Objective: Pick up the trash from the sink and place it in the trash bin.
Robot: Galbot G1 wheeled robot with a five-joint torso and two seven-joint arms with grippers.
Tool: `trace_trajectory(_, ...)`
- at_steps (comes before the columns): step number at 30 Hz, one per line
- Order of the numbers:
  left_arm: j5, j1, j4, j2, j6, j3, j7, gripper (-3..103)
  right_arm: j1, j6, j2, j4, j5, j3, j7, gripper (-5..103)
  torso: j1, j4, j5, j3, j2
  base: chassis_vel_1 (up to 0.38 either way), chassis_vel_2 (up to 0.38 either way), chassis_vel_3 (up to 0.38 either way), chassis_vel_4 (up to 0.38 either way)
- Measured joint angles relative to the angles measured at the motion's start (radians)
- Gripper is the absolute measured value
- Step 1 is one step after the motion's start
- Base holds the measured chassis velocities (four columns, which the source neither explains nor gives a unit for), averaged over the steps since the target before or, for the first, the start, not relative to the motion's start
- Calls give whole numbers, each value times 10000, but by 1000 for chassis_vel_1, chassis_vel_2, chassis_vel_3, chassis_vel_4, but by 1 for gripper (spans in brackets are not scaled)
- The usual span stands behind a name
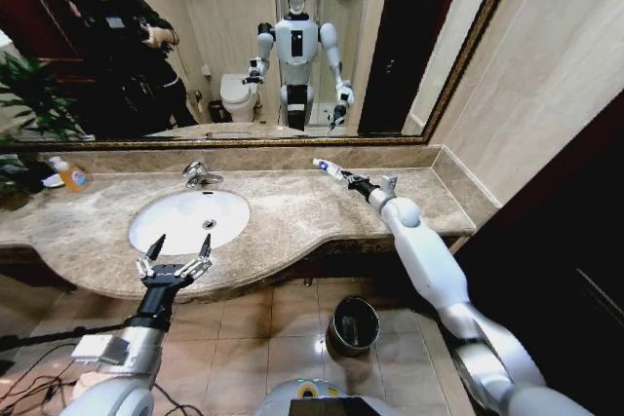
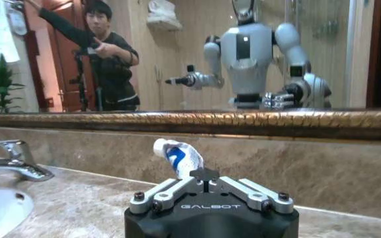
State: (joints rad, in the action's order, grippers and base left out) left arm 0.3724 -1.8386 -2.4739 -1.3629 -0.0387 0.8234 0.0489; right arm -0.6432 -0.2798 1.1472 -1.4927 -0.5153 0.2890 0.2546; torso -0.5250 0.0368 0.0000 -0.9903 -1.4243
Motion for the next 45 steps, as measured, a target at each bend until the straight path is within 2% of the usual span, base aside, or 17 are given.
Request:
trace_trajectory(8,0,0,0,0,0,0,0,100,-2243,168,-690,-2157,-300,857,114,0,1,-3,2,1,0,0,0,0,0)
trace_trajectory(9,0,0,0,0,0,0,1,100,-2974,247,-824,-2825,-459,1249,592,0,1,1,5,0,0,0,0,0,0)
trace_trajectory(12,0,0,0,0,0,0,2,100,-3588,296,-948,-3417,-619,1665,1124,0,1,0,2,1,0,0,0,0,0)
trace_trajectory(13,0,0,0,0,0,0,0,100,-4254,311,-1075,-3985,-788,2147,1679,0,0,0,-1,1,0,0,0,0,0)
trace_trajectory(14,0,0,0,0,0,0,0,100,-4254,311,-1075,-3985,-788,2147,1679,0,0,0,-1,1,0,0,0,0,0)
trace_trajectory(17,0,0,0,0,0,0,0,100,-5932,515,-1189,-4549,-879,3304,3212,0,1,-3,2,1,-1,0,0,0,0)
trace_trajectory(21,0,0,0,0,0,0,1,100,-6737,756,-1223,-4550,-888,3724,3784,0,1,0,2,0,-1,0,0,0,0)
trace_trajectory(25,0,0,0,0,0,0,0,100,-7816,1400,-1143,-4350,-790,4279,4364,0,0,-2,-2,0,-1,0,0,0,0)
trace_trajectory(27,0,0,0,0,0,0,0,100,-8511,2153,-903,-3976,-512,4553,4668,0,0,0,2,0,-1,0,0,0,0)
trace_trajectory(29,0,0,0,0,0,0,0,100,-8714,2364,-841,-3869,-430,4596,4728,0,0,0,2,0,-1,0,0,0,0)
trace_trajectory(31,0,0,0,0,0,0,0,100,-9284,3004,-645,-3363,11,4631,4911,0,0,-1,-3,0,-1,0,0,0,0)
trace_trajectory(33,0,0,0,0,0,0,0,100,-9339,3135,-601,-3233,165,4610,4927,0,0,-2,-2,0,-1,0,0,0,0)
trace_trajectory(35,0,0,0,0,0,0,0,100,-9327,3474,-349,-2422,1104,4390,4832,0,1,-2,-3,0,-1,0,0,0,0)
trace_trajectory(38,0,0,0,0,0,0,0,100,-9083,3699,-159,-1708,1739,4036,4243,0,1,-3,2,0,-1,0,0,0,0)
trace_trajectory(41,0,0,0,0,0,0,0,100,-8409,3760,65,-19,2826,3201,2507,0,-2,1,-2,-2,-1,0,0,0,0)
trace_trajectory(42,0,0,0,0,0,0,0,100,-8409,3760,65,-19,2826,3201,2507,0,-2,1,-2,-2,-1,0,0,0,0)
trace_trajectory(45,0,0,0,0,0,0,0,100,-7783,3585,480,1406,3828,2718,1447,0,-1,1,-3,-1,-1,0,0,0,0)
